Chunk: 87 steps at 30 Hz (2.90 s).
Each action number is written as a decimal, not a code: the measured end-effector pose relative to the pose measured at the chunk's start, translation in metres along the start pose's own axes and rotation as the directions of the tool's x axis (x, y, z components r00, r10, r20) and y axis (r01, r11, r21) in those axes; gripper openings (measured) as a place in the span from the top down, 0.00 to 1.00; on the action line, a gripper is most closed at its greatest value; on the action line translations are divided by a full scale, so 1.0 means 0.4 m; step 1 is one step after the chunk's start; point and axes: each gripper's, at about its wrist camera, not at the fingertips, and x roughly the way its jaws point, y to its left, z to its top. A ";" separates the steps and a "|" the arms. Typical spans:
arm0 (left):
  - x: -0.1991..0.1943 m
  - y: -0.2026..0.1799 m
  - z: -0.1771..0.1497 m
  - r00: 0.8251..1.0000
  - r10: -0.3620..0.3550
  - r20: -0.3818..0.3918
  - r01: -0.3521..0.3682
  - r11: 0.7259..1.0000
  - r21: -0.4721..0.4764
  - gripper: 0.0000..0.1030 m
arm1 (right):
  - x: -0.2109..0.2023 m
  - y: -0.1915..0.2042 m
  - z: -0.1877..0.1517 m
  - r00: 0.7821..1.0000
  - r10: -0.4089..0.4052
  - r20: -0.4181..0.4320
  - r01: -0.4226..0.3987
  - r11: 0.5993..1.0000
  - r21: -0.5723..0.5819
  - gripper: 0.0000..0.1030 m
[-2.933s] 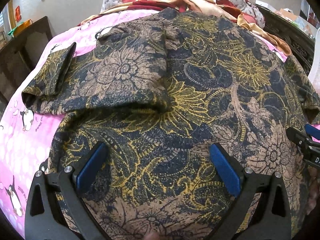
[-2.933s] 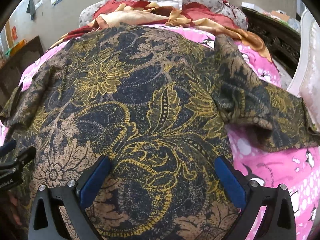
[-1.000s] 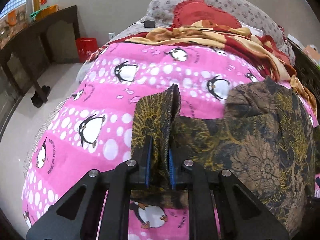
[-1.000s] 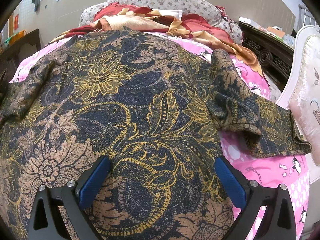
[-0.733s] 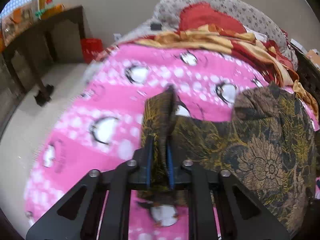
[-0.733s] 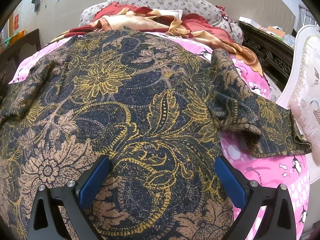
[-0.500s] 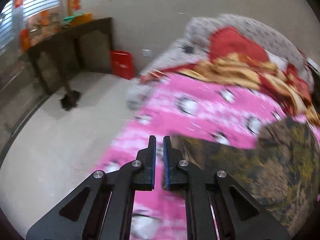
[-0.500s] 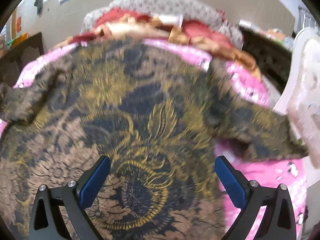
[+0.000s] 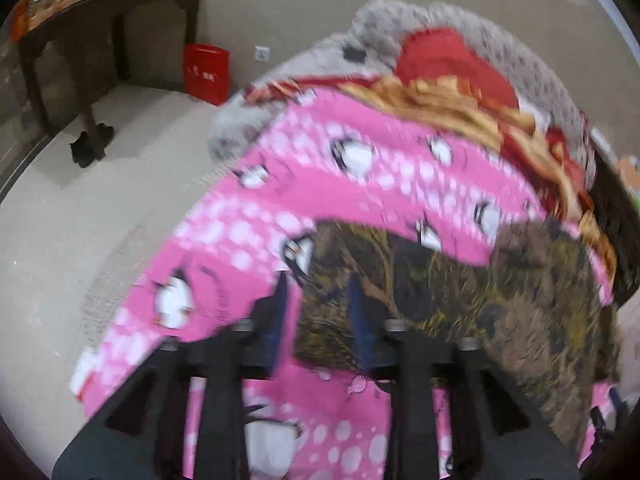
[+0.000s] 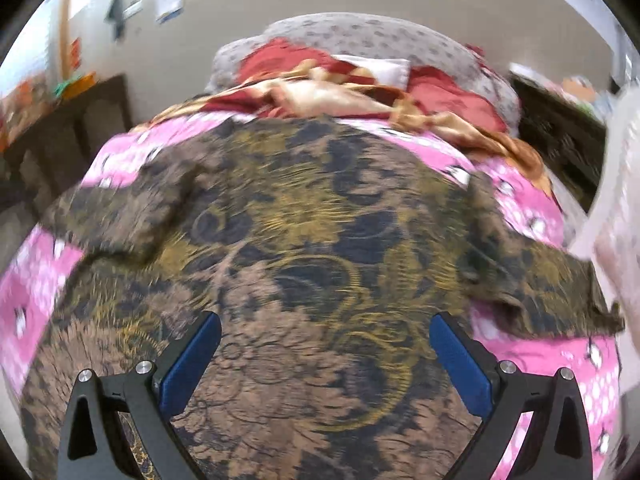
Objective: Fold small clothes
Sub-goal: 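Lift the grasped shirt side with the left gripper and carry it across the body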
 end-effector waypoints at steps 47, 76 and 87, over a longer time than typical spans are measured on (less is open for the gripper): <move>0.107 0.067 -0.016 0.960 -0.266 -0.088 0.243 0.947 -0.210 0.39 | 0.013 0.079 -0.062 0.999 0.032 0.006 -0.032 0.998 -0.045 0.00; -0.058 0.065 0.073 0.988 -0.124 0.088 0.142 0.961 -0.237 0.97 | 0.025 0.065 -0.067 1.000 0.028 -0.005 -0.028 0.999 -0.018 0.00; -0.266 0.180 0.183 0.959 -0.081 0.271 0.155 0.952 -0.262 0.97 | 0.012 0.055 -0.052 0.999 0.037 0.008 -0.037 0.999 -0.011 0.00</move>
